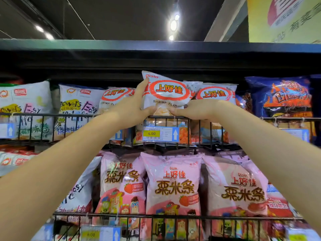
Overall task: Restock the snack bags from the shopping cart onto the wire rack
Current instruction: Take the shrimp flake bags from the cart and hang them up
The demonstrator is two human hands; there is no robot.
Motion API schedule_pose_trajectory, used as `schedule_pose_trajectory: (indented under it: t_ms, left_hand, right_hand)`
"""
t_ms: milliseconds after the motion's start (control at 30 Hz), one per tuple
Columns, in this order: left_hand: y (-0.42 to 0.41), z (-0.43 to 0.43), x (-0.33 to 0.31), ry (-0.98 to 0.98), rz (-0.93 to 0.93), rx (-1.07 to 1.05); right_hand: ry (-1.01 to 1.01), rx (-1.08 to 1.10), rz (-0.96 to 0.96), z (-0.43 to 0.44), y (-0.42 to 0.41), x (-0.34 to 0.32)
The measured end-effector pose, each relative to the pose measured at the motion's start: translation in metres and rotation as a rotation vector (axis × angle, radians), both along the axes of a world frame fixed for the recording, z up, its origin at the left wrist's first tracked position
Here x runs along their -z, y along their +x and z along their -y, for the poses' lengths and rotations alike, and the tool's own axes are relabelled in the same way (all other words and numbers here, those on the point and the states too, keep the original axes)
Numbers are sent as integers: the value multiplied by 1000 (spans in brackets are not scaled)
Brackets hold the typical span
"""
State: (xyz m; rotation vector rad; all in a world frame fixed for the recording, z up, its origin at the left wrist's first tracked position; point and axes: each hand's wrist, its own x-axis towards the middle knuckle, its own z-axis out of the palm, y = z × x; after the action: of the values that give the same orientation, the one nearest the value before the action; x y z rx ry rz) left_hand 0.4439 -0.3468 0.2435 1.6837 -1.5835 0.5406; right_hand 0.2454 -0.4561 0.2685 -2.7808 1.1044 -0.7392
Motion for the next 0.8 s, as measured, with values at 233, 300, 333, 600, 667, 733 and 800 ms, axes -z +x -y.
schedule_pose_trajectory:
  t_ms: [233, 300, 333, 600, 667, 733, 800]
  left_hand:
    - [-3, 1, -15, 165, -52, -137]
    - [-8, -2, -18, 213, -72, -137]
    - [-10, -2, -20, 246, -85, -131]
    - [-8, 4, -7, 217, -158, -108]
    - [-9, 4, 0, 171, -101, -155]
    - [-12, 2, 6, 105, -60, -177]
    - [-17, -3, 10, 57, -56, -184]
  right_hand:
    - [24, 26, 104, 8, -6, -4]
    - [-10, 20, 145, 10, -6, -3]
    - [-20, 13, 160, 13, -5, -2]
    - [69, 13, 110, 7, -7, -3]
    - [23, 27, 110, 3, -6, 0]
    - [-12, 62, 111, -2, -7, 4]
    - [-55, 117, 112, -6, -7, 6]
